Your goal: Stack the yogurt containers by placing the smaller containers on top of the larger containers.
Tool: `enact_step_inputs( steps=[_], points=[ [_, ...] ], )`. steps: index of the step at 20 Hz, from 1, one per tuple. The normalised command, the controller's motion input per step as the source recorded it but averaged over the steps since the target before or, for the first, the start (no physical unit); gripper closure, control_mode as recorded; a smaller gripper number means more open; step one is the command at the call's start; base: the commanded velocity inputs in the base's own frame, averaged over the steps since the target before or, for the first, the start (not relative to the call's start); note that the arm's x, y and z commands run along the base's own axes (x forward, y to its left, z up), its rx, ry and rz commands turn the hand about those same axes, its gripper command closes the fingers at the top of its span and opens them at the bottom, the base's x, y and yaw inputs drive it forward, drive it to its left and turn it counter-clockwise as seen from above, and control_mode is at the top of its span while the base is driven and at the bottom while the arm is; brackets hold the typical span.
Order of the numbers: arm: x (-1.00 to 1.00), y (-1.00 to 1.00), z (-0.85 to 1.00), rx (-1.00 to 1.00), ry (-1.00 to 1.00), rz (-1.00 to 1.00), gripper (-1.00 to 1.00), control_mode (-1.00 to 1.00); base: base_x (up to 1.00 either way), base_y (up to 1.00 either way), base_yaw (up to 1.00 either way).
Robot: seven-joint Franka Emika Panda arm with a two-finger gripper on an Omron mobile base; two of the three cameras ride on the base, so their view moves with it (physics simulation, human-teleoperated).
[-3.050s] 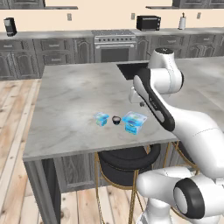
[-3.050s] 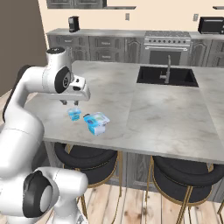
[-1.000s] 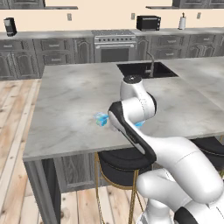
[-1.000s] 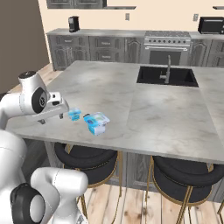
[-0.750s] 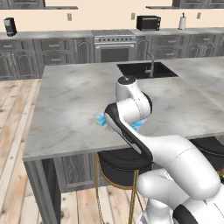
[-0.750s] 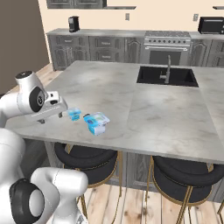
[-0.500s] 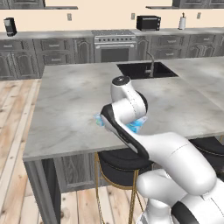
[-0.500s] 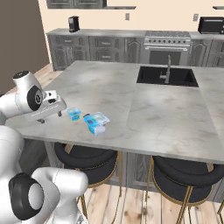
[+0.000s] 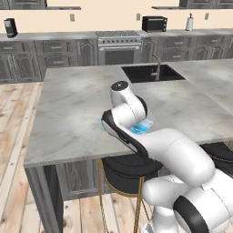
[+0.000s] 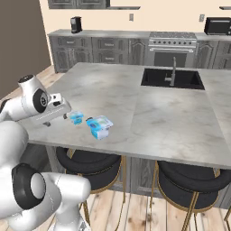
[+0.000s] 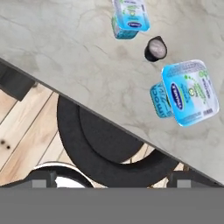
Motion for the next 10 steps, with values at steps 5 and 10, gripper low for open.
enact_step_inputs(
  steps=[5,10],
  points=[
    [0.33,0.0,-0.24,-0.02,-0.01,0.0,-1.0,-1.0,0.0,0.0,0.0],
    [0.3,0.02,-0.08,-0.04,-0.03,0.0,-1.0,-1.0,0.0,0.0,0.0]
  ],
)
